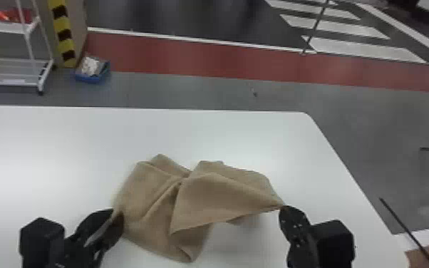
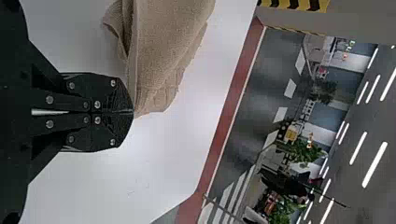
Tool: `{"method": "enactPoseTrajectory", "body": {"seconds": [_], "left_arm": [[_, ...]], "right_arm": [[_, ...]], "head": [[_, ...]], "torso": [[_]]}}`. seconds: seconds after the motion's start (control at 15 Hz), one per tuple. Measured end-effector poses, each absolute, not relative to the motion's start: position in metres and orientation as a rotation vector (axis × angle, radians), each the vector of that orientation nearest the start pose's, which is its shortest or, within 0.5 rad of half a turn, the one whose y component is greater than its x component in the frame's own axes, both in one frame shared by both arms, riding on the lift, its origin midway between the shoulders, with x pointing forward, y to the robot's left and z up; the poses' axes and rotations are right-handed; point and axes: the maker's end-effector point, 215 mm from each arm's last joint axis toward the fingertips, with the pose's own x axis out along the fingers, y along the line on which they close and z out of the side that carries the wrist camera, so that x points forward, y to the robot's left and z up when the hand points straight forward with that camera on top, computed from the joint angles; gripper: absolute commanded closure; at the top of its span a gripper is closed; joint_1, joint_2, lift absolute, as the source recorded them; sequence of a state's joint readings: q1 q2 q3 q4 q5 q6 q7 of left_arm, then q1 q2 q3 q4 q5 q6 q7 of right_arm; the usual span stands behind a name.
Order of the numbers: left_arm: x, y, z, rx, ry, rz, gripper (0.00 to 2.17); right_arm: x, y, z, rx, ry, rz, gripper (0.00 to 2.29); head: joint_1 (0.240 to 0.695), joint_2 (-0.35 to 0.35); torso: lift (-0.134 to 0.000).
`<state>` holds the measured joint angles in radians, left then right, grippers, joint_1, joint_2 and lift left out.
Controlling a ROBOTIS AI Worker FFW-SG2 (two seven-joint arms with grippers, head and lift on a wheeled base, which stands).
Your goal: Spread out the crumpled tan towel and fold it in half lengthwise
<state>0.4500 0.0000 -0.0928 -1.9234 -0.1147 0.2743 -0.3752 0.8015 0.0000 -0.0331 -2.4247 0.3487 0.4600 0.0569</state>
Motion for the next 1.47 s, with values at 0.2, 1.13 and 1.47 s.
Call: {"method": "enactPoseTrajectory", "body": {"seconds": [0.2,1.13,1.47], "left_arm": [[0.418,0.11,-0.442,0.029,0.342,-0.434,1.89],[0.518,0.208,-0.347,0.025,0.361,-0.263,1.89],[0.522,0.231,-0.301,0.014,0.301,-0.215,1.89]], "right_arm": [[0.353,-0.292,-0.376,-0.355,0.386,-0.032,1.54],[0.376,-0.389,-0.339,-0.905,0.393,-0.024,1.54],[0.419,-0.395,-0.281,-0.838,0.259,-0.085,1.54]], "head": [[0.695,-0.264],[0.695,-0.217],[0.695,-0.2]], "torso": [[-0.125],[-0.125],[-0.125]]}}
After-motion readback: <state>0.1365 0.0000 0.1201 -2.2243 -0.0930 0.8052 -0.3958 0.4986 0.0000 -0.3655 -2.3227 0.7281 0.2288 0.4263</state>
